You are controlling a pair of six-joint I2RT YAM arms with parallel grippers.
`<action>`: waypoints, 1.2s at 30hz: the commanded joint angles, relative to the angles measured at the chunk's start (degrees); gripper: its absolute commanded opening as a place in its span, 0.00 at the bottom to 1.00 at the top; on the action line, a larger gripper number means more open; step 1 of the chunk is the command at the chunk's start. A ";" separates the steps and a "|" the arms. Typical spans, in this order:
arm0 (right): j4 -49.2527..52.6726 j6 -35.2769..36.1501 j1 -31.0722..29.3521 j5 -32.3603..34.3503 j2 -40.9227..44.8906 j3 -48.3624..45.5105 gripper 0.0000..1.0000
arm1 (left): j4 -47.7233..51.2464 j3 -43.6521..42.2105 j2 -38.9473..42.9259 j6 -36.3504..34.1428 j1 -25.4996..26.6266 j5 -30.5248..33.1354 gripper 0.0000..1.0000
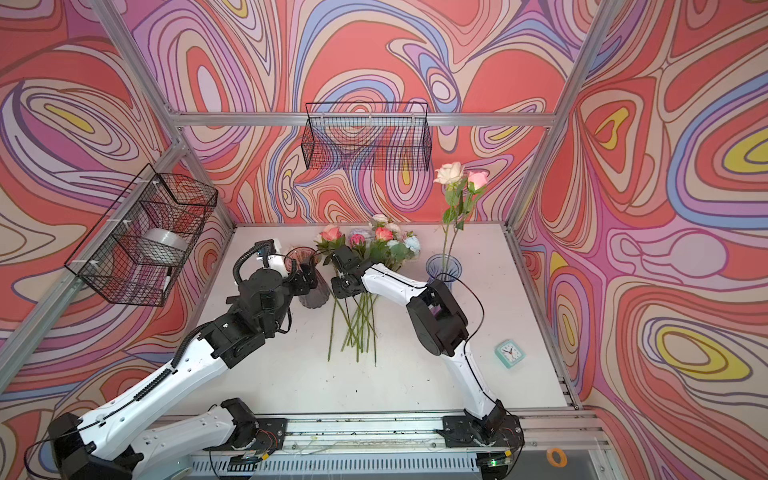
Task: Arrange the flowers into the vase
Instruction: 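Close the right gripper on another pink rose stem and lift it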
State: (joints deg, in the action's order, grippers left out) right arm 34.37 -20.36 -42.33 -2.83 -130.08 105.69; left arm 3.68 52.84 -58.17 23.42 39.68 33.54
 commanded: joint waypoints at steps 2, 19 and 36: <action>1.03 0.23 0.22 -0.97 -2.60 1.80 0.20 | 1.06 1.92 -0.27 1.15 -0.61 -0.82 0.87; -2.45 -4.88 0.23 8.66 12.50 -5.90 0.00 | 1.80 2.17 -0.36 3.54 -3.09 -4.26 0.87; -12.09 -3.05 0.31 6.96 30.38 -18.37 0.00 | -0.14 1.67 0.46 2.04 -3.56 -10.27 0.88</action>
State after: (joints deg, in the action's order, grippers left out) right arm 25.28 -24.67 -42.06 5.32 -104.20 89.03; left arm 4.49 53.58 -58.26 26.17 36.53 25.06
